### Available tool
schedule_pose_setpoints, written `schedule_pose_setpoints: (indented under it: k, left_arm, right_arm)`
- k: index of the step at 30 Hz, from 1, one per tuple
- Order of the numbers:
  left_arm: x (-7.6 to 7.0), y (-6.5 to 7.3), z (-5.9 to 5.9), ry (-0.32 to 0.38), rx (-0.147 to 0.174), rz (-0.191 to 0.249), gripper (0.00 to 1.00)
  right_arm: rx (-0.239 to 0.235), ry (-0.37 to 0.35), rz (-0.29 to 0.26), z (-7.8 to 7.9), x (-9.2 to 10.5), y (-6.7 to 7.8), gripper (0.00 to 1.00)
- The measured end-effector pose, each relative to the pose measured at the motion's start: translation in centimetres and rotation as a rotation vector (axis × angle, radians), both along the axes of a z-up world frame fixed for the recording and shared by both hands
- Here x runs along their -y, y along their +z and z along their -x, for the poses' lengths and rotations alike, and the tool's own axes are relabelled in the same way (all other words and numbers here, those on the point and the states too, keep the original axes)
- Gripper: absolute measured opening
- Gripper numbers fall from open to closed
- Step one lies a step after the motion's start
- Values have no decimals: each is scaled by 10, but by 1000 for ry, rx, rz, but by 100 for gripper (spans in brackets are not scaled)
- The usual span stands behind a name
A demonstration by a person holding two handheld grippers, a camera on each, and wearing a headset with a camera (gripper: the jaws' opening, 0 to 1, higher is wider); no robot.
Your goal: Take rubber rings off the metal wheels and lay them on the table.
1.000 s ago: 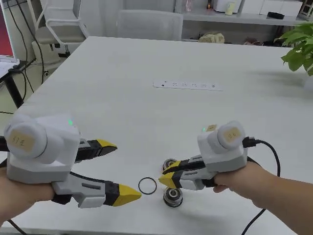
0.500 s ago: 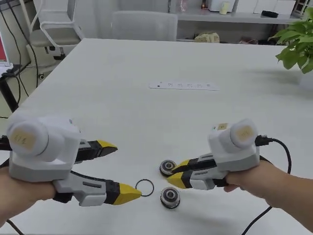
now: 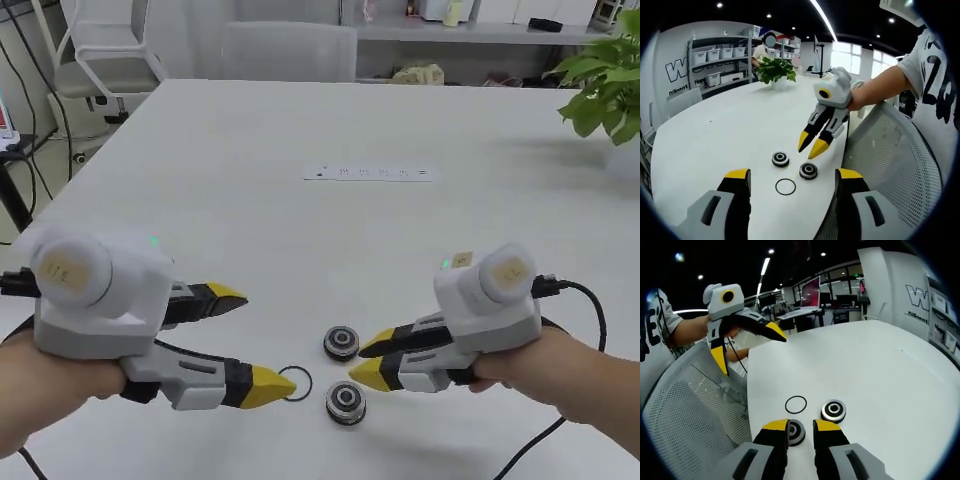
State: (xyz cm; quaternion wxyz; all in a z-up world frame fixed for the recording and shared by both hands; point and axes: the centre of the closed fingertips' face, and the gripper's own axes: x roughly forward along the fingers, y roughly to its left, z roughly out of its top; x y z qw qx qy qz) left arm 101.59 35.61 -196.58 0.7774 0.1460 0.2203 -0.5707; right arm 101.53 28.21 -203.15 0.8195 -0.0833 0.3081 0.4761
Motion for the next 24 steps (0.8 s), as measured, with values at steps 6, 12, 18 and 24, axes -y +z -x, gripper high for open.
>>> schedule_pose_setpoints:
  k: [6,12,18,24]
  left_arm:
    - [4,-2,-3,-7,-7,-1,66]
    - [9,-7,-4,-13,-25,-1,66]
    - [13,-13,-5,-27,-31,-18,65]
    - [16,-19,-5,-40,-36,-33,64]
  right_arm:
    - [0,2,7,1,5,-1,17]
    - [-7,4,10,4,8,-3,17]
    - [-15,15,18,7,7,-9,18]
    - [-24,26,24,11,6,-15,18]
